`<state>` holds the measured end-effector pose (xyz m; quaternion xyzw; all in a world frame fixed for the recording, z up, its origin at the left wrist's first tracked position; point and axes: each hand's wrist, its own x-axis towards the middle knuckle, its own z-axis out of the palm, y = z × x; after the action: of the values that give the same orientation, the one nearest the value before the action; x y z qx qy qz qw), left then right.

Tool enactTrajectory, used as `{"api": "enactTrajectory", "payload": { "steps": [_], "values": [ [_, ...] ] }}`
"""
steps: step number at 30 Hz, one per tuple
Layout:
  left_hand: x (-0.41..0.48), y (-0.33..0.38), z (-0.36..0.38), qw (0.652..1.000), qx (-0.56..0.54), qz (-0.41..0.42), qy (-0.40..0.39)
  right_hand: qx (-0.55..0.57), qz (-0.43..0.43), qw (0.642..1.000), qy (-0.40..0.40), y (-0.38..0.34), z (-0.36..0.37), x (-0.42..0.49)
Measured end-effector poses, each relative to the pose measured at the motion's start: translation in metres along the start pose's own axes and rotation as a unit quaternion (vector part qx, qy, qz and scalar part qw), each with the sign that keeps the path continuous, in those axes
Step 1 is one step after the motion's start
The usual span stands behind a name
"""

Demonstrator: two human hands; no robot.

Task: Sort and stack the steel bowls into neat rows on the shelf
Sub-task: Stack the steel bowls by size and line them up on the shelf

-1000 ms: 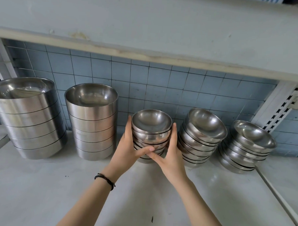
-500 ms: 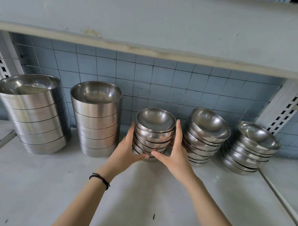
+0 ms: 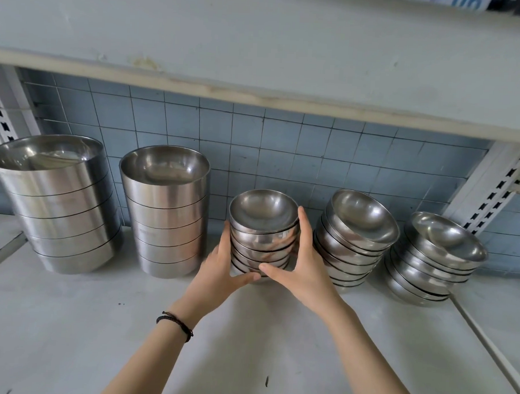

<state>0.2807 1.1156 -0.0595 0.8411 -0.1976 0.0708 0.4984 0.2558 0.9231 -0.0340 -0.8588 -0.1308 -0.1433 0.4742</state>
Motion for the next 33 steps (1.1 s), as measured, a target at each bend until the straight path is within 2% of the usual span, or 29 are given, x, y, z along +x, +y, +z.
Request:
{"api": "enactTrajectory", "payload": {
  "steps": [4,8,13,22,33],
  "values": [
    [0.005,0.007,-0.003,0.999,-0.006,0.006,0.037,0.024,-0.02,0.999,0.04,-0.013,0.001,0.003],
    [0.012,0.019,-0.008,0.989,-0.121,-0.014,0.085,0.005,-0.034,0.998,0.057,-0.023,0.002,0.006],
    [0.023,0.03,-0.007,0.988,-0.117,-0.013,0.102,-0.016,-0.066,0.996,0.056,-0.023,-0.002,0.006],
    [0.03,0.034,-0.01,0.99,-0.067,0.001,0.12,0.004,-0.057,0.996,0.062,-0.016,-0.003,0.004],
    [0.032,0.038,-0.012,0.99,-0.071,0.002,0.124,0.018,-0.036,0.997,0.07,-0.007,0.0,0.001]
  ]
}}
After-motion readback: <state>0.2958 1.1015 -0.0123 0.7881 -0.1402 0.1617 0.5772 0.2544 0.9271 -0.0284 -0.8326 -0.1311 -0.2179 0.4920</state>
